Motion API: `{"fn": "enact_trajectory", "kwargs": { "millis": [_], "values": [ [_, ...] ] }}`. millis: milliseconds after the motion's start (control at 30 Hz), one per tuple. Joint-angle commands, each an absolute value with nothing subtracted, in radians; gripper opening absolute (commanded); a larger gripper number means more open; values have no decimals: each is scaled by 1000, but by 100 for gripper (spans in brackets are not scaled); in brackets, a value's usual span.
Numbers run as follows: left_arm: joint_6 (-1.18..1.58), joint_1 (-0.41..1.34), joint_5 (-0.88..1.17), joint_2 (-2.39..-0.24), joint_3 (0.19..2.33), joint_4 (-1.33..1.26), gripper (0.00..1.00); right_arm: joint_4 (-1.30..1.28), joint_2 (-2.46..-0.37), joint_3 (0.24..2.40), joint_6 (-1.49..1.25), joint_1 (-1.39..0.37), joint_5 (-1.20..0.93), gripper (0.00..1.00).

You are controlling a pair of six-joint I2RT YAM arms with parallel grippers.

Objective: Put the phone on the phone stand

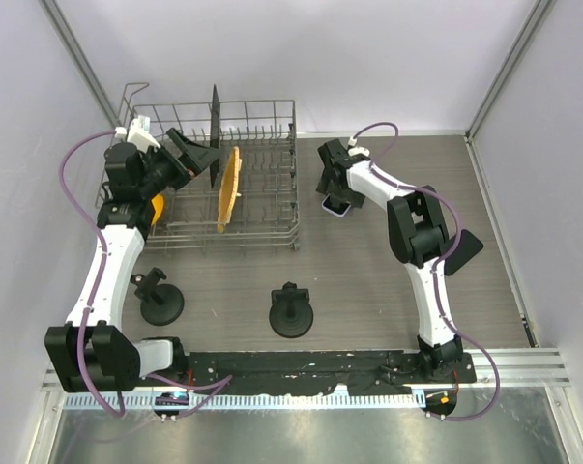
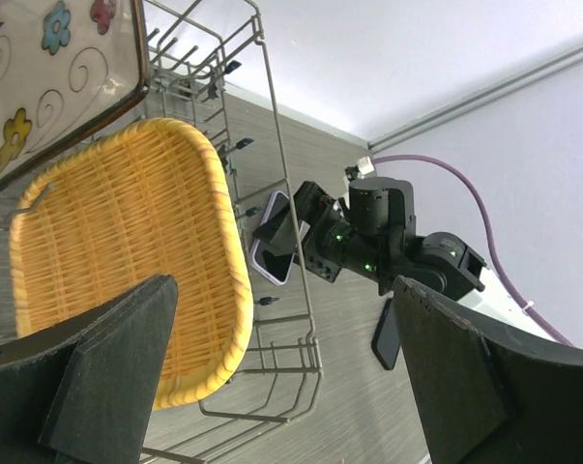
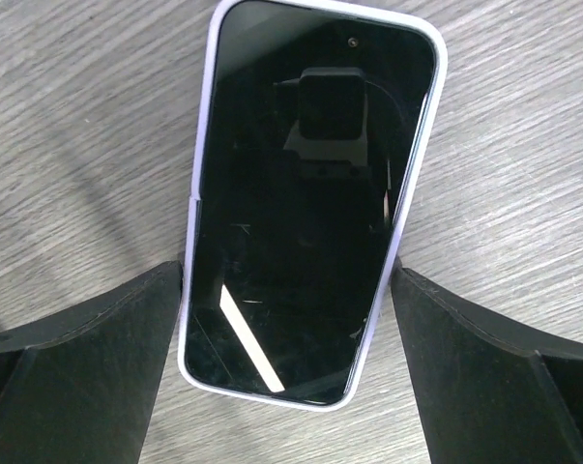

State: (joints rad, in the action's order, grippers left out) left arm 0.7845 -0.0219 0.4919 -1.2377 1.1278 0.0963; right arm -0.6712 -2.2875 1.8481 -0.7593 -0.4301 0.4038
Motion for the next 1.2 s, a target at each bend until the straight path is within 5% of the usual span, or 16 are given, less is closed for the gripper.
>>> {"fn": "enact_trajectory", "kwargs": {
  "millis": [0, 333, 600, 733, 900, 1033, 1167],
  "values": [
    [805, -28, 541, -1238, 1127, 17, 97, -702, -2296, 1902, -758, -439, 448, 95],
    [808, -29, 549, -1261, 1124, 14, 97, -628, -2192, 1663, -772, -445, 434, 94],
    [781, -9, 546, -1266, 1129, 28, 97, -445, -2001, 1340, -749, -446, 388, 61],
    [698, 73, 488, -1259, 1163, 109, 97, -382, -1866, 1175, -709, -445, 397, 34],
    [684, 130, 505, -1270, 1189, 141, 97, -298, -1654, 898, -673, -469, 391, 33],
    [626, 189, 445, -1255, 1203, 190, 98, -190, -1459, 663, -669, -497, 321, 15],
    [618, 222, 475, -1261, 1238, 233, 99, -183, -1281, 516, -704, -552, 307, 12]
  ]
}}
